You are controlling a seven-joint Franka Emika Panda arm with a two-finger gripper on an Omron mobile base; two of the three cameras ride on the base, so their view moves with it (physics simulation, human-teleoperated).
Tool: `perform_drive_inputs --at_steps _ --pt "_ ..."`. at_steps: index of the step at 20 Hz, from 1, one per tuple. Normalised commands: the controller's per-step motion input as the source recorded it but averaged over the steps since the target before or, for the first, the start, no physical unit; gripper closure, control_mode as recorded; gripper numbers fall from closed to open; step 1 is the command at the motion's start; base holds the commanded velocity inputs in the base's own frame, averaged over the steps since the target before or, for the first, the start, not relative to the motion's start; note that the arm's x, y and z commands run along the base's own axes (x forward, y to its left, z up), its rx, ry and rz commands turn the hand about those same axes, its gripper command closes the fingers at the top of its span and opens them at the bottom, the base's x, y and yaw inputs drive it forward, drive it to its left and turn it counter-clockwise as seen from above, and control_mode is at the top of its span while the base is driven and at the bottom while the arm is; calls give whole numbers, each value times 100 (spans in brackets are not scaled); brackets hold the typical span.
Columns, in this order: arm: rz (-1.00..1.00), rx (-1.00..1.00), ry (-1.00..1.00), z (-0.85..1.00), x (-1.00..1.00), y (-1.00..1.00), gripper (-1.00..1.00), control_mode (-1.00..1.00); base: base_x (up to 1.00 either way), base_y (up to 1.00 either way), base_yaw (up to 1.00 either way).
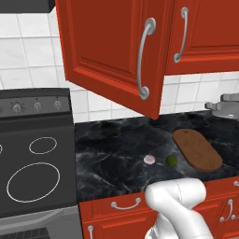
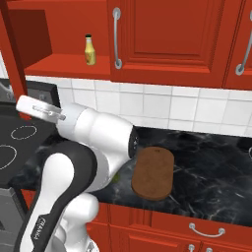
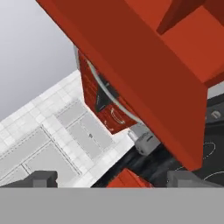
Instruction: Open the cabinet. Place the bowl and condiment on the counter. Then place the lime and garlic on the cutting board.
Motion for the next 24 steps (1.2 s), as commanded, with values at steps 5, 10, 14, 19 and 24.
perform_drive_inputs --at_steps 5,10,14,19,24 --pt "4 1 20 0 41 20 -100 -100 0 0 0" --pt "7 2 13 0 38 4 -100 -100 0 0 0" --pt "12 4 9 -2 46 0 -100 -100 0 0 0" --pt "10 1 8 -11 51 0 -100 -100 0 0 0" --pt "8 0 3 -4 42 0 -100 -100 0 0 0"
